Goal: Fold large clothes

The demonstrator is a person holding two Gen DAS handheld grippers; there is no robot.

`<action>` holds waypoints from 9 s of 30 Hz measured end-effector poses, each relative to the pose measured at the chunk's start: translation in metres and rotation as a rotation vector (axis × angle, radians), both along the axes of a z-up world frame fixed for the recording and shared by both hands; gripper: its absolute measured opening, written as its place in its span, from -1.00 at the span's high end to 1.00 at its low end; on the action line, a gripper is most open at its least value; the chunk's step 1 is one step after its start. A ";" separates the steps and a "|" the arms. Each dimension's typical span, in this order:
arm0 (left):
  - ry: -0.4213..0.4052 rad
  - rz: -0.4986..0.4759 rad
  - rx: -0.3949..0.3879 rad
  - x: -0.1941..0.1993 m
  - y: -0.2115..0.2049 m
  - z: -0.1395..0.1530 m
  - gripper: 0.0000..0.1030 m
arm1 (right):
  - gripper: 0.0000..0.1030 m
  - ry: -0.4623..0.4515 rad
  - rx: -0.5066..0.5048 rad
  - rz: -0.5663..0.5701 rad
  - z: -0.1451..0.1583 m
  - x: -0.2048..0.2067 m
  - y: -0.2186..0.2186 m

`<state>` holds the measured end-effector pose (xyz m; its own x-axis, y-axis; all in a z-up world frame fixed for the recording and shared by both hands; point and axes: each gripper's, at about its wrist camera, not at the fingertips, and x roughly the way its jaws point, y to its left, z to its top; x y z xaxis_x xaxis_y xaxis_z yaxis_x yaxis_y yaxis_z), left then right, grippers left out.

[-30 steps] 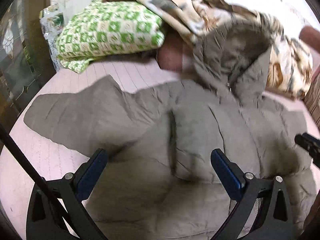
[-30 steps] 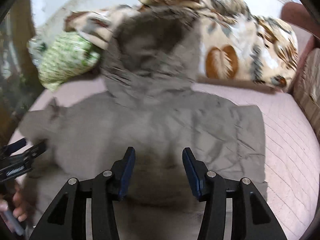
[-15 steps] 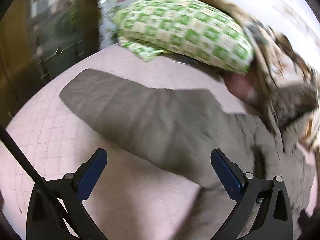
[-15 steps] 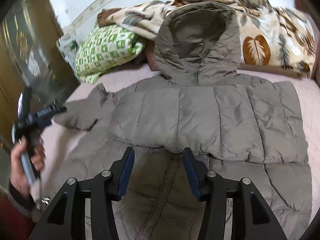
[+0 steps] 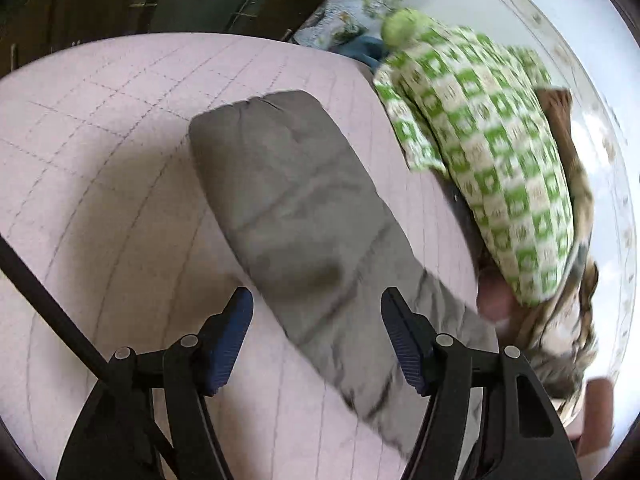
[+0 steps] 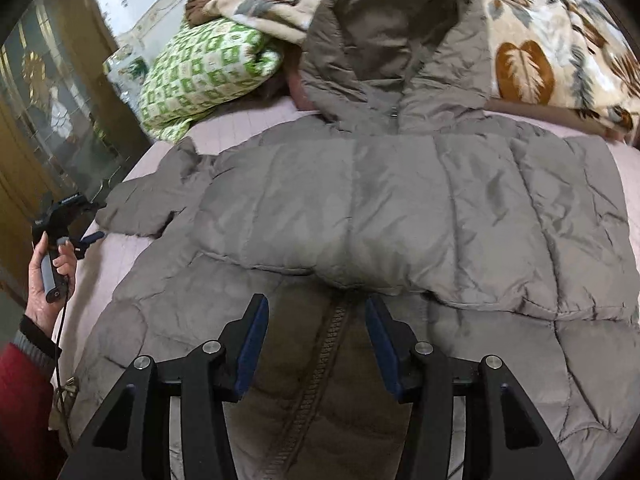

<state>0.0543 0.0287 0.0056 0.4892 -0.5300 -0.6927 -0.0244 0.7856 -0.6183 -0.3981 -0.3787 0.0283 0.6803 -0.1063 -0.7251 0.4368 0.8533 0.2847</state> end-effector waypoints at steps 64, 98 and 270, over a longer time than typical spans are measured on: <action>-0.701 -0.534 0.524 -0.271 -0.241 0.109 -0.60 | -0.38 -0.343 0.524 -0.237 -0.012 -0.022 -0.099; -0.500 -0.554 0.681 -0.227 -0.273 0.057 -0.61 | -0.28 -0.090 -0.007 -0.731 0.039 -0.097 -0.146; -0.833 -0.673 0.664 -0.371 -0.296 0.107 -0.83 | -0.72 0.072 -0.218 -0.332 0.076 -0.053 -0.046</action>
<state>-0.3164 -0.2672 0.1122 0.6740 -0.5124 -0.5321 0.7072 0.6556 0.2647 -0.4516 -0.4247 0.1039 0.5312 -0.4685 -0.7059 0.7113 0.6993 0.0712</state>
